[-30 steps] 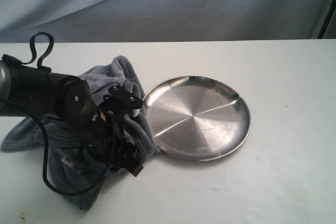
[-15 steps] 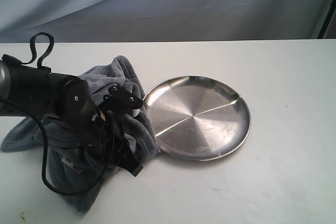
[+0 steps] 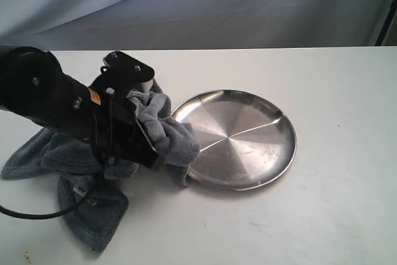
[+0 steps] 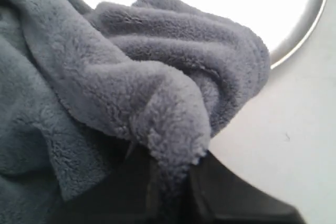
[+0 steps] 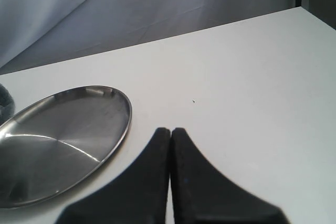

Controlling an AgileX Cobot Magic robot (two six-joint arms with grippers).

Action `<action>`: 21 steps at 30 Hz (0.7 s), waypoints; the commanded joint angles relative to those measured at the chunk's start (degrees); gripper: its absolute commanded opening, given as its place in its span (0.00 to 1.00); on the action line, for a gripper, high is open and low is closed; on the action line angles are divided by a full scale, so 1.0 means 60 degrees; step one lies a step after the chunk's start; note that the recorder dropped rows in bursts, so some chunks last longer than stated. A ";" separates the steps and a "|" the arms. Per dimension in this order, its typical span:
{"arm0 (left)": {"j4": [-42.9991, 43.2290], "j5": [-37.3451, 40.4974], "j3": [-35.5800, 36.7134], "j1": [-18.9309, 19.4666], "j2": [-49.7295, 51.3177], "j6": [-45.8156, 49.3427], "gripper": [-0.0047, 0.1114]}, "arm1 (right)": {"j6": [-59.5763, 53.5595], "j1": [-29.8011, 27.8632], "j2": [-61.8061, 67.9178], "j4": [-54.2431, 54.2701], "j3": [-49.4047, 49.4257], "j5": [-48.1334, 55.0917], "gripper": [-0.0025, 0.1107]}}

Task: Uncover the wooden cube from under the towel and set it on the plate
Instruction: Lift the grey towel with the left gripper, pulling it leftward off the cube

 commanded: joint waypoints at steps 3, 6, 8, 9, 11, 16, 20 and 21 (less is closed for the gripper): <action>-0.0097 -0.0840 -0.0010 -0.0054 -0.1156 -0.0260 0.04 | -0.0007 -0.0030 -0.0037 -0.0141 0.0032 -0.0022 0.02; -0.0097 -0.1057 -0.0010 -0.0054 -0.1467 -0.0260 0.04 | -0.0007 -0.0030 -0.0037 -0.0141 0.0032 -0.0022 0.02; -0.0097 -0.1148 -0.0010 -0.0030 -0.1572 -0.0260 0.04 | -0.0007 -0.0030 -0.0037 -0.0141 0.0032 -0.0022 0.02; -0.0097 -0.1221 -0.0010 -0.0030 -0.1625 -0.0260 0.04 | -0.0007 -0.0030 -0.0037 -0.0141 0.0032 -0.0022 0.02; -0.0079 -0.1309 -0.0010 0.0014 -0.1651 -0.0260 0.04 | -0.0007 -0.0030 -0.0037 -0.0141 0.0032 -0.0022 0.02; -0.0038 -0.1579 -0.0010 0.0244 -0.1651 -0.0493 0.04 | -0.0007 -0.0030 -0.0037 -0.0141 0.0032 -0.0022 0.02; -0.0038 -0.1885 -0.0010 0.0674 -0.1651 -0.0849 0.04 | -0.0007 -0.0030 -0.0037 -0.0141 0.0032 -0.0022 0.02; -0.0038 -0.1897 -0.0010 0.0818 -0.1651 -0.0991 0.04 | -0.0007 -0.0030 -0.0037 -0.0141 0.0032 -0.0022 0.02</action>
